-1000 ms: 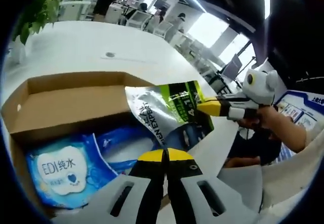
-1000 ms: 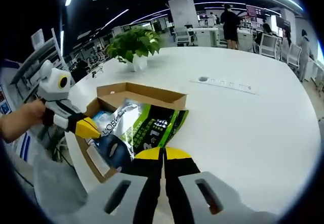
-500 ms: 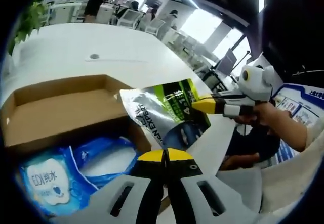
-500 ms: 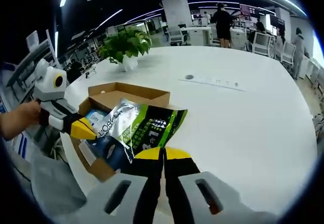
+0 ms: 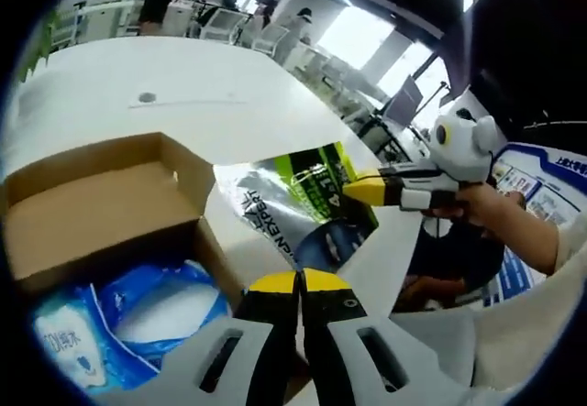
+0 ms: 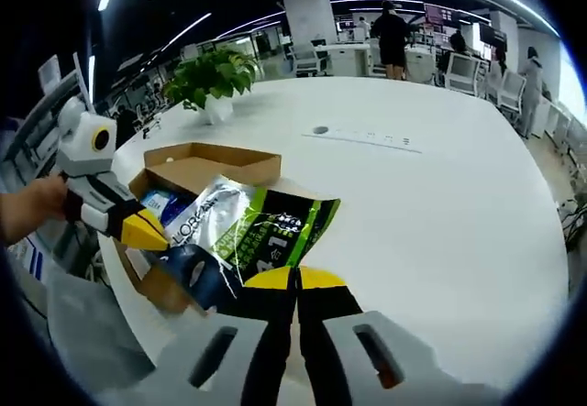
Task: Operate the shoe box by opening the lid, removing the specified soft item, and placing it in the target area until the item is outside and the box remains undamaged.
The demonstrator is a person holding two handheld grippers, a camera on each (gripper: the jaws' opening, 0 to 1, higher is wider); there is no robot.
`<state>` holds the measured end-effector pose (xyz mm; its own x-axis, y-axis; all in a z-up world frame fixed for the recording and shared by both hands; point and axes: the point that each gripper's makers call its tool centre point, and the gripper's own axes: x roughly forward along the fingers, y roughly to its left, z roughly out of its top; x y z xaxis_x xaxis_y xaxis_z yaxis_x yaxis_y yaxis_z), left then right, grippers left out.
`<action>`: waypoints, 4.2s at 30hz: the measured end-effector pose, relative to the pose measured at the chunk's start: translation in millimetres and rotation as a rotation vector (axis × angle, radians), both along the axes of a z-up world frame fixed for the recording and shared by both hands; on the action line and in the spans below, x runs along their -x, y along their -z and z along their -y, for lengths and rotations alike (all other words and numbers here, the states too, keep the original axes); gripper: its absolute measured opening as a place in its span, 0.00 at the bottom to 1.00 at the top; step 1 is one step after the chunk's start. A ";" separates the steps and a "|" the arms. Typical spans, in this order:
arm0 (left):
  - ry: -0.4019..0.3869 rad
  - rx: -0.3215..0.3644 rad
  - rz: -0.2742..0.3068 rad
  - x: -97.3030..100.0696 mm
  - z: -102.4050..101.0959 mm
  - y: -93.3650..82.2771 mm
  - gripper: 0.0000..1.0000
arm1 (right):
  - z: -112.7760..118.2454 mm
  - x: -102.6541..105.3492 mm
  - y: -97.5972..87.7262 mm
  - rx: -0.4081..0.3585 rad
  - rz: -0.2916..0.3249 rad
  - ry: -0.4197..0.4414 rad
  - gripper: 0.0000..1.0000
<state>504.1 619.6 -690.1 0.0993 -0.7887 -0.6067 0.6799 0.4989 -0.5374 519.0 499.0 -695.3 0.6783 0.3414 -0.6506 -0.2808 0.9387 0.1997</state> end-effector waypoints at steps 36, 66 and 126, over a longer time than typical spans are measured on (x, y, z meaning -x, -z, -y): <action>0.089 -0.247 0.037 -12.1 30.5 52.9 0.00 | 24.4 -20.8 68.0 0.025 -0.100 0.064 0.00; 0.506 -0.674 0.490 -16.4 38.9 93.0 0.00 | 30.3 -27.9 97.6 -0.036 -0.131 0.114 0.00; 0.227 -0.328 0.373 -5.1 11.6 18.2 0.21 | 37.8 -23.4 88.8 0.063 -0.056 0.116 0.08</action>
